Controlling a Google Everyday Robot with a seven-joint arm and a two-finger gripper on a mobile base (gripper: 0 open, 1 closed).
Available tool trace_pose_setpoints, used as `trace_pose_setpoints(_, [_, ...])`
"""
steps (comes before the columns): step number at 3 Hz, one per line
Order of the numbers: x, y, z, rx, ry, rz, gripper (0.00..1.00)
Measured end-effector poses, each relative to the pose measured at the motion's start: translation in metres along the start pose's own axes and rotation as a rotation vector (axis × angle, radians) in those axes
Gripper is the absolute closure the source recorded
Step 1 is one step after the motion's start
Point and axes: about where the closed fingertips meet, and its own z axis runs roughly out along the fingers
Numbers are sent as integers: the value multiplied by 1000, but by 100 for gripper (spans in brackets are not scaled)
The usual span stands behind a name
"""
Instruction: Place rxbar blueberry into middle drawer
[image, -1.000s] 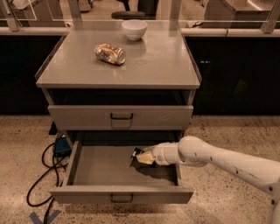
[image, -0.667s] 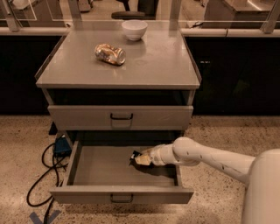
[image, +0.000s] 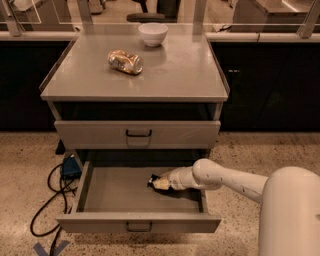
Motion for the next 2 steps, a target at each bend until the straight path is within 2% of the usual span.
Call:
trace_pose_setpoints(1, [0,0,0,0,0,0,81])
trace_pose_setpoints(2, [0,0,0,0,0,0,58])
